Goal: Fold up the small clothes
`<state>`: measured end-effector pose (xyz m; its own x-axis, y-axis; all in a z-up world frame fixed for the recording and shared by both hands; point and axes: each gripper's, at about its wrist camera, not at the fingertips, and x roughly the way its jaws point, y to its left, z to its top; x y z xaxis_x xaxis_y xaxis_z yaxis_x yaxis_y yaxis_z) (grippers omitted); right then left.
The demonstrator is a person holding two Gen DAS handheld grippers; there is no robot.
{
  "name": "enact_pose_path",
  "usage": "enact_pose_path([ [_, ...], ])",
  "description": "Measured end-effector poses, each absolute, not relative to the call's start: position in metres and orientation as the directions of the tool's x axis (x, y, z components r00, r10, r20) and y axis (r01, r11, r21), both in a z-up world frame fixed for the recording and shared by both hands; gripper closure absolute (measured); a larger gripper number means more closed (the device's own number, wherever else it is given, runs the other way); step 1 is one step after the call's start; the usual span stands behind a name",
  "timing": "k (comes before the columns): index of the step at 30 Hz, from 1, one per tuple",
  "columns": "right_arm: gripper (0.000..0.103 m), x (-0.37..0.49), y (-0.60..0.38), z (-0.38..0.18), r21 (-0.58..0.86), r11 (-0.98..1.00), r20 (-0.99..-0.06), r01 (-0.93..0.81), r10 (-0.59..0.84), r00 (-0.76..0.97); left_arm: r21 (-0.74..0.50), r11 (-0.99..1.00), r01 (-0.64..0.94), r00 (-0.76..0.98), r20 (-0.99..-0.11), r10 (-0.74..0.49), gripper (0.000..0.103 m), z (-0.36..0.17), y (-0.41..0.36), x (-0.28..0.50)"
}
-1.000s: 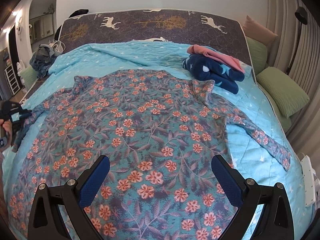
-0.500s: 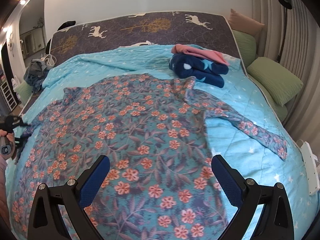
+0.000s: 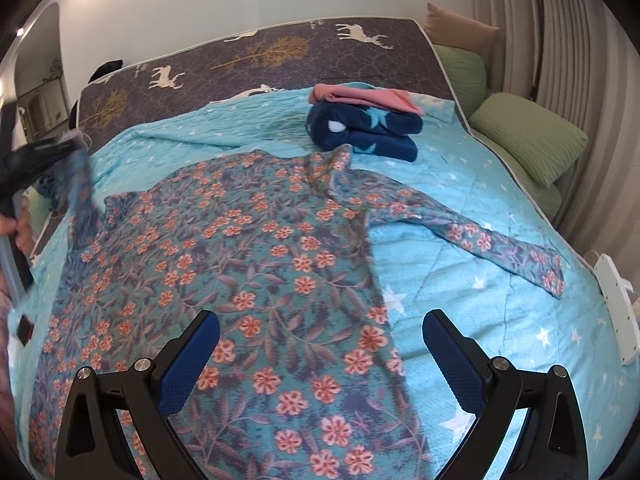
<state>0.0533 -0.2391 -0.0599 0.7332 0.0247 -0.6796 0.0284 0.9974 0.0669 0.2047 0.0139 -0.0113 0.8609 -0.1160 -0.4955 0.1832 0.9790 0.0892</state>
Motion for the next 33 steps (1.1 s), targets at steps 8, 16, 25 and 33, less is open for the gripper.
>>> enact_pose_path([
  [8,0.0,0.048,-0.263,-0.056,0.059,0.995,-0.679,0.078,-0.017,0.734,0.555,0.722,0.414,0.811,-0.585,-0.015,0.085,-0.115,-0.087,0.127],
  [16,0.0,0.078,-0.266,-0.056,0.115,0.993,-0.695,-0.014,0.091,0.713,0.406,0.902,0.144,0.773,-0.616,0.154,0.058,-0.093,0.023,0.136],
  [25,0.046,0.206,-0.26,-0.067,0.458,0.884,-0.728,-0.096,0.435,0.529,0.364,0.929,0.069,0.719,-0.664,0.207,0.055,-0.107,0.051,0.161],
  [33,0.033,0.302,-0.262,-0.118,0.616,0.782,-0.731,0.093,0.523,0.439,0.557,0.827,0.067,0.72,-0.601,0.347,0.035,-0.124,0.038,0.169],
])
